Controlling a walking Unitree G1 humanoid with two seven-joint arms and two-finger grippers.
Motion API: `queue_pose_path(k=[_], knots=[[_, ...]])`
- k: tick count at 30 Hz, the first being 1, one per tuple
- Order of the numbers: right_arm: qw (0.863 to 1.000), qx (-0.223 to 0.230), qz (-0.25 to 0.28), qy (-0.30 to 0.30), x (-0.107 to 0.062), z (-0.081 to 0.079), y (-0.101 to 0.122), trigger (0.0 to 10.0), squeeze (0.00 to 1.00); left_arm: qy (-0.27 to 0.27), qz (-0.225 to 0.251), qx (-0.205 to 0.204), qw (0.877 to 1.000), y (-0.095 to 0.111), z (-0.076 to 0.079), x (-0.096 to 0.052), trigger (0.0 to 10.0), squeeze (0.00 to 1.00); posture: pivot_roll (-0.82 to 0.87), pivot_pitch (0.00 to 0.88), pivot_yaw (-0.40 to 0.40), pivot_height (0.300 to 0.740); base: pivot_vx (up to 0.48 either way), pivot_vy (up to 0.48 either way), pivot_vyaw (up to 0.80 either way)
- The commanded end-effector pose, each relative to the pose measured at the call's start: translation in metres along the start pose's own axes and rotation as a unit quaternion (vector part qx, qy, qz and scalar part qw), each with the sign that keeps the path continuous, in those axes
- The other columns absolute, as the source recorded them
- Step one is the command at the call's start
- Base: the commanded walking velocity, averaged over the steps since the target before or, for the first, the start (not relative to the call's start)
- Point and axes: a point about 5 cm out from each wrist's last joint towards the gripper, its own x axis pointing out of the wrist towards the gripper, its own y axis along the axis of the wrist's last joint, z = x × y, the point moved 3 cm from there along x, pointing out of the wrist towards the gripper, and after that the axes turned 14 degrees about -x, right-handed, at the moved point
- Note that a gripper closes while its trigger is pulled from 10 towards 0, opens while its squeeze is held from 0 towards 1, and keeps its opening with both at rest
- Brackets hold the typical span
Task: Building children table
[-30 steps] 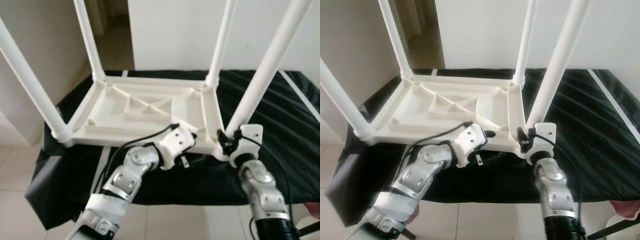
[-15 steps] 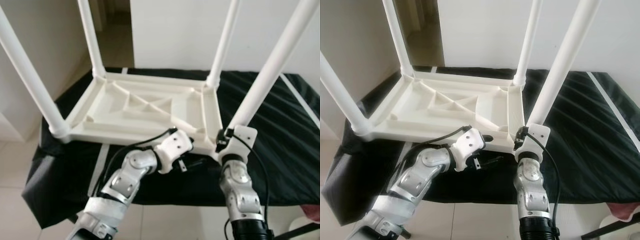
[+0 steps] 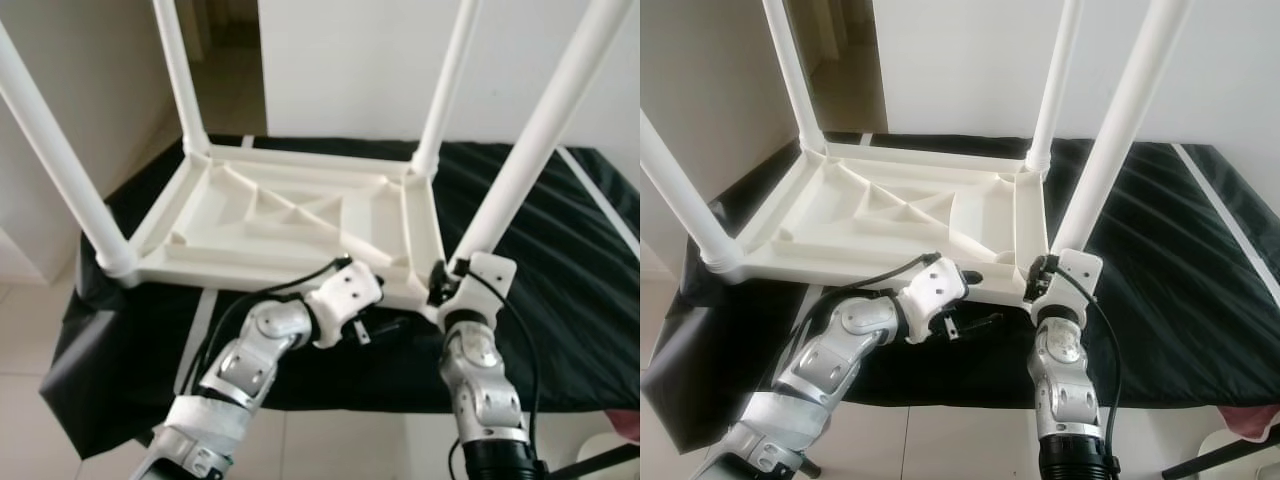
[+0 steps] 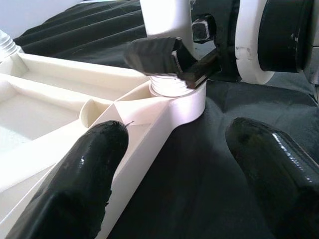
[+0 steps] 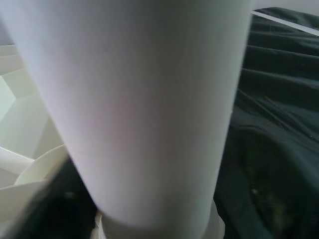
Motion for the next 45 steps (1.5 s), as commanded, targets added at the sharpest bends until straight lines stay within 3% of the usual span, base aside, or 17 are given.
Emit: queue_pose_path(k=[1, 9, 11, 14, 15, 16, 26, 31, 39, 40, 41, 42, 43, 45], knots=[[1.0, 0.005, -0.005, 0.007, -0.002, -0.001, -0.006, 10.0, 1.0, 0.034, 0.008, 0.004, 0.999, 0.001, -0.005, -0.002, 10.0, 0.0, 0.03, 0.0, -0.023, 0.74, 0.0, 0.0, 0.0], [0.999, -0.001, 0.019, 0.051, -0.001, 0.002, -0.003, 10.0, 1.0, 0.035, 0.004, 0.007, 0.999, 0.0, -0.005, -0.002, 10.0, 0.0, 0.03, 0.0, -0.022, 0.74, 0.0, 0.0, 0.0], [0.994, -0.027, 0.039, 0.1, -0.003, 0.005, -0.006, 10.0, 1.0, 0.04, 0.004, 0.014, 0.999, -0.002, -0.005, -0.003, 10.0, 0.0, 0.04, 0.0, -0.027, 0.74, 0.0, 0.0, 0.0], [0.992, -0.034, 0.045, 0.114, -0.004, 0.005, -0.007, 10.0, 1.0, 0.042, 0.005, 0.018, 0.999, -0.001, -0.006, -0.003, 10.0, 0.0, 0.04, 0.0, -0.027, 0.74, 0.0, 0.0, 0.0], [0.991, -0.036, 0.046, 0.124, -0.004, 0.007, -0.009, 10.0, 0.3, 0.042, 0.009, 0.016, 0.999, -0.001, -0.007, -0.004, 10.0, 0.0, 0.04, 0.0, -0.024, 0.74, 0.0, 0.0, 0.0], [0.988, -0.039, 0.052, 0.137, -0.003, 0.007, -0.01, 10.0, 0.0, 0.039, 0.012, 0.014, 0.999, 0.0, -0.007, -0.004, 10.0, 0.0, 0.04, 0.0, -0.02, 0.74, 0.0, 0.0, 0.0], [0.973, -0.078, 0.076, 0.202, 0.0, 0.015, -0.011, 10.0, 0.0, 0.05, 0.023, 0.006, 0.998, 0.0, -0.009, 0.0, 10.0, 0.0, 0.05, 0.0, -0.009, 0.74, 0.0, 0.0, 0.0], [0.961, -0.096, 0.085, 0.245, 0.002, 0.016, -0.013, 10.0, 0.0, 0.034, 0.022, -0.059, 0.997, -0.005, -0.003, 0.003, 10.0, 0.0, 0.05, 0.0, -0.001, 0.74, 0.0, 0.0, 0.0], [0.94, -0.113, 0.112, 0.303, 0.007, 0.012, -0.002, 10.0, 0.0, 0.021, 0.003, -0.044, 0.999, -0.013, 0.0, -0.001, 10.0, 0.0, 0.05, 0.0, 0.009, 0.74, 0.0, 0.0, 0.0], [0.937, -0.117, 0.117, 0.306, 0.009, 0.013, 0.001, 7.1, 0.0, 0.021, -0.002, -0.041, 0.999, -0.015, 0.0, -0.002, 10.0, 0.0, 0.05, 0.0, 0.008, 0.74, 0.0, 0.0, 0.0], [0.937, -0.119, 0.118, 0.307, 0.01, 0.014, 0.002, 5.3, 0.0, 0.023, -0.006, -0.038, 0.999, -0.016, -0.002, -0.003, 10.0, 0.0, 0.05, 0.0, 0.008, 0.74, 0.0, 0.0, 0.0], [0.937, -0.12, 0.12, 0.306, 0.011, 0.015, 0.002, 4.8, 0.0, 0.025, -0.007, -0.036, 0.999, -0.016, -0.002, -0.003, 10.0, 0.0, 0.05, 0.0, 0.008, 0.74, 0.0, 0.0, 0.0], [0.937, -0.125, 0.121, 0.304, 0.012, 0.017, 0.002, 1.7, 0.0, 0.029, -0.007, -0.038, 0.999, -0.016, -0.004, -0.004, 10.0, 0.0, 0.05, 0.0, 0.01, 0.74, 0.0, 0.0, 0.0], [0.936, -0.126, 0.122, 0.304, 0.012, 0.017, 0.002, 1.7, 0.0, 0.03, -0.007, -0.039, 0.999, -0.016, -0.005, -0.004, 10.0, 0.0, 0.05, 0.0, 0.01, 0.74, 0.0, 0.0, 0.0]])
